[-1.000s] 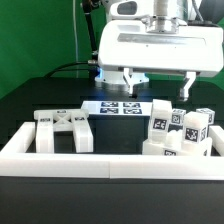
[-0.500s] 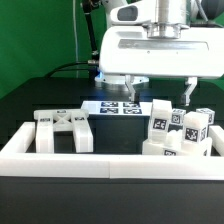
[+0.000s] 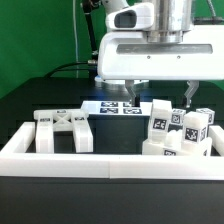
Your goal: Assemble chair
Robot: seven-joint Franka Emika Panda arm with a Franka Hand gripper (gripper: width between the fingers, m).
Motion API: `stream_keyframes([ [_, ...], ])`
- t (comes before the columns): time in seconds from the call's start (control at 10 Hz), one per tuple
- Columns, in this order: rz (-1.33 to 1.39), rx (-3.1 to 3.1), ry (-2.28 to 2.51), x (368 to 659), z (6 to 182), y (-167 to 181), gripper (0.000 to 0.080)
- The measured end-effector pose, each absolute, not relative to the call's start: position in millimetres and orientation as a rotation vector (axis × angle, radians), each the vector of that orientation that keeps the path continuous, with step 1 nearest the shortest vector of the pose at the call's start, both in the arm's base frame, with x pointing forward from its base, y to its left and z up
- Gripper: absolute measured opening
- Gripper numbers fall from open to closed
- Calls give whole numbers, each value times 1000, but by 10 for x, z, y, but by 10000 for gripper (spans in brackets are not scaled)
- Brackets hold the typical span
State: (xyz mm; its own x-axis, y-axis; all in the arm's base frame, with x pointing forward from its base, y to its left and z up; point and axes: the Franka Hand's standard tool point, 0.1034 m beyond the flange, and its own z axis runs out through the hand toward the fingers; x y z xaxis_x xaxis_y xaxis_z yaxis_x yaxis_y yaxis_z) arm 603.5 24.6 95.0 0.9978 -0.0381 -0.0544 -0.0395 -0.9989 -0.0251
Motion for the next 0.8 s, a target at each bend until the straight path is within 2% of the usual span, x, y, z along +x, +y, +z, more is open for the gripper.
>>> stream_keyframes([
  [0.3,57,-3117,68,6084,954,193,649],
  [0.5,57,-3117,71,6083,953,188,619],
  [0.6,57,-3117,71,6082,953,188,412],
  [0.7,57,-3117,71,6082,953,188,412],
  [0.8,57,-3117,71,6083,954,188,287],
])
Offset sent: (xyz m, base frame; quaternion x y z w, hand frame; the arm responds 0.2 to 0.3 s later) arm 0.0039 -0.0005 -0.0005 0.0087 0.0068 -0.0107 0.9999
